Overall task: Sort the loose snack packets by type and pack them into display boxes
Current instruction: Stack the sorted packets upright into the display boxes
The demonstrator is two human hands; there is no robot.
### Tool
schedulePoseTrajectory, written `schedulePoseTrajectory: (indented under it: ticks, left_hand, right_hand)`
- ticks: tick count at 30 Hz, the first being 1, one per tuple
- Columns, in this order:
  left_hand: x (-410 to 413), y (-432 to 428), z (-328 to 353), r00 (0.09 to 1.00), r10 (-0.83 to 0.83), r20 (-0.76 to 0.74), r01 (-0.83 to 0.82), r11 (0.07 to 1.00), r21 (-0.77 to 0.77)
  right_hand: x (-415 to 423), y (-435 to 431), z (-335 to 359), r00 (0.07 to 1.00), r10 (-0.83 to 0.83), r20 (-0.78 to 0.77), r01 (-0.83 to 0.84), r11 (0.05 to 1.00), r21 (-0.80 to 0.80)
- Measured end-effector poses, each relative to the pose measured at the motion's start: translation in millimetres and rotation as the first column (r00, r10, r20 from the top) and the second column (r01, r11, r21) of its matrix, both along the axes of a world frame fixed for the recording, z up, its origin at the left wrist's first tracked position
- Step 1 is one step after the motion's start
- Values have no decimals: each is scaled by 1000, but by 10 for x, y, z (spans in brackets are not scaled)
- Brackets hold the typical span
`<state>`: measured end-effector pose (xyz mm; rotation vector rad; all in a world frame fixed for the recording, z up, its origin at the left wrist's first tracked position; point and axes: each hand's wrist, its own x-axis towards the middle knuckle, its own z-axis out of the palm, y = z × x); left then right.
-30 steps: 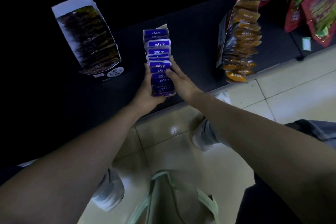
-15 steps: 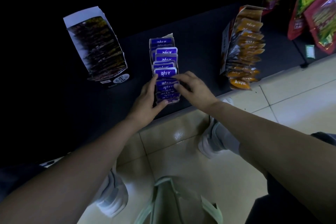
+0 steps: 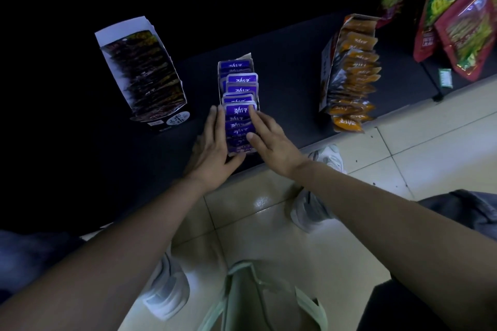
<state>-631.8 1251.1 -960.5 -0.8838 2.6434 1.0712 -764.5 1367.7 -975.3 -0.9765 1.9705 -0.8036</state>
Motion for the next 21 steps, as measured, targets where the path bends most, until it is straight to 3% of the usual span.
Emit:
schedulePoseTrajectory:
  ticks: [4,7,18,21]
  left_hand:
    - [-49,6,26,996,-82,-26,80,994,-68]
    - [-96,33,31,995,-96,-35,93,991,-94]
    - [-3,13,16,991,-112,-72,107,992,-69]
    - [-17,36,18,992,-96,-82,89,992,-92]
  right_hand:
    - [-84,-77,42,976,-182,122,190,980,-64]
    - [-246,-106,95,941,-336,44,339,927,-158]
    - [-437,-421,67,961,-278,3,278,960,-26]
    - [-410,-394,100,966,-260,8,260,962,-79]
